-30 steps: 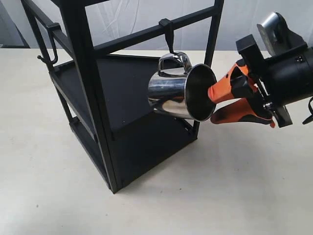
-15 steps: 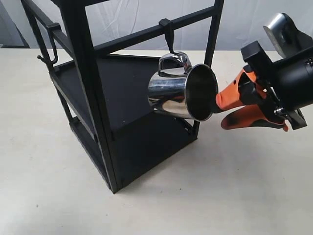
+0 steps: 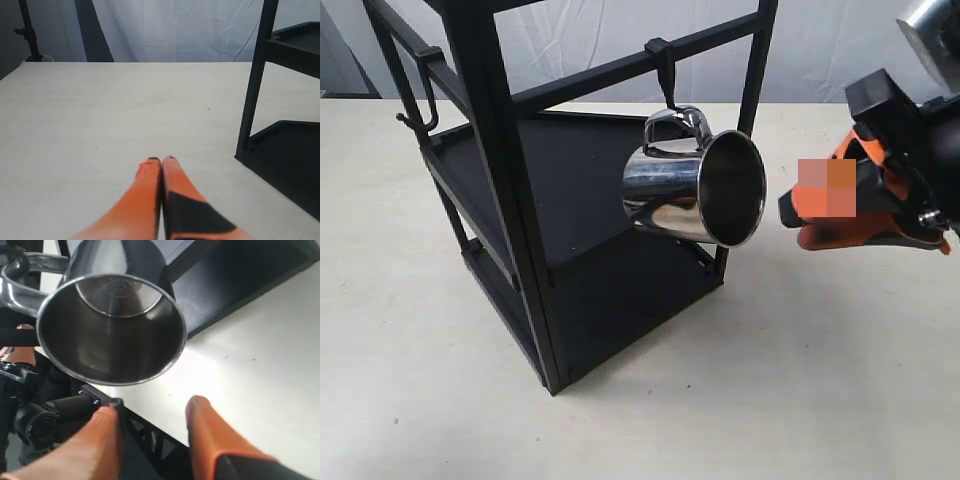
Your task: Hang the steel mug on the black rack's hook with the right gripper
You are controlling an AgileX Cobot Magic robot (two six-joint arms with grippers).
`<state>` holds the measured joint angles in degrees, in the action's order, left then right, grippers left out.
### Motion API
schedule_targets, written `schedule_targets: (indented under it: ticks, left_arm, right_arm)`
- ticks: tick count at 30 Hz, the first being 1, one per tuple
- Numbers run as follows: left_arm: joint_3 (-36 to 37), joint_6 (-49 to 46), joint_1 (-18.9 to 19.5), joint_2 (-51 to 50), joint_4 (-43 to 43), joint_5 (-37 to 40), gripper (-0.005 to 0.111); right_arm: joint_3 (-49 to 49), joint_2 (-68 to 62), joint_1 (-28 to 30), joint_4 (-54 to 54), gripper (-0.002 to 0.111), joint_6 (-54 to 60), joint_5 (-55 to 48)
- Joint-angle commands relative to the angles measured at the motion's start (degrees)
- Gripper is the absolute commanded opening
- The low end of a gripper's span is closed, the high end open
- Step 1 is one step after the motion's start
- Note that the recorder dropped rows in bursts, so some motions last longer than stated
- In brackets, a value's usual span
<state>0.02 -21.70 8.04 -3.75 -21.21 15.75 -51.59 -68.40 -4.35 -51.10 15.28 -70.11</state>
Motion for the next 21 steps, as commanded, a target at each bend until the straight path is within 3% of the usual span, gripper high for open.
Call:
schedule_targets:
  ticks: [1, 2, 3, 11, 21]
  left_arm:
    - [0.0, -0.1, -0.2, 0.4, -1.0, -0.7, 0.002]
    - [0.0, -0.1, -0.2, 0.4, -1.0, -0.8, 0.002]
    - [0.0, -0.1, -0.2, 0.4, -1.0, -0.9, 0.002]
    - [0.0, -0.1, -0.2, 0.4, -1.0, -0.9, 0.002]
    - [0.0, -0.1, -0.2, 0.4, -0.8, -0.9, 0.002]
  right_arm:
    - [-2.3, 3.4, 0.3, 7.2, 0.011, -0.6, 0.2]
    - [-2.5, 4.4, 0.3, 8.7, 0.001, -0.6, 0.2]
    - [-2.5, 5.0, 0.3, 9.4, 0.0, -0.6, 0.3]
    - [-2.5, 9.4, 0.3, 20.1, 0.0, 3.2, 15.4]
    - [-2.5, 9.5, 0.3, 20.0, 0.0, 2.9, 19.7]
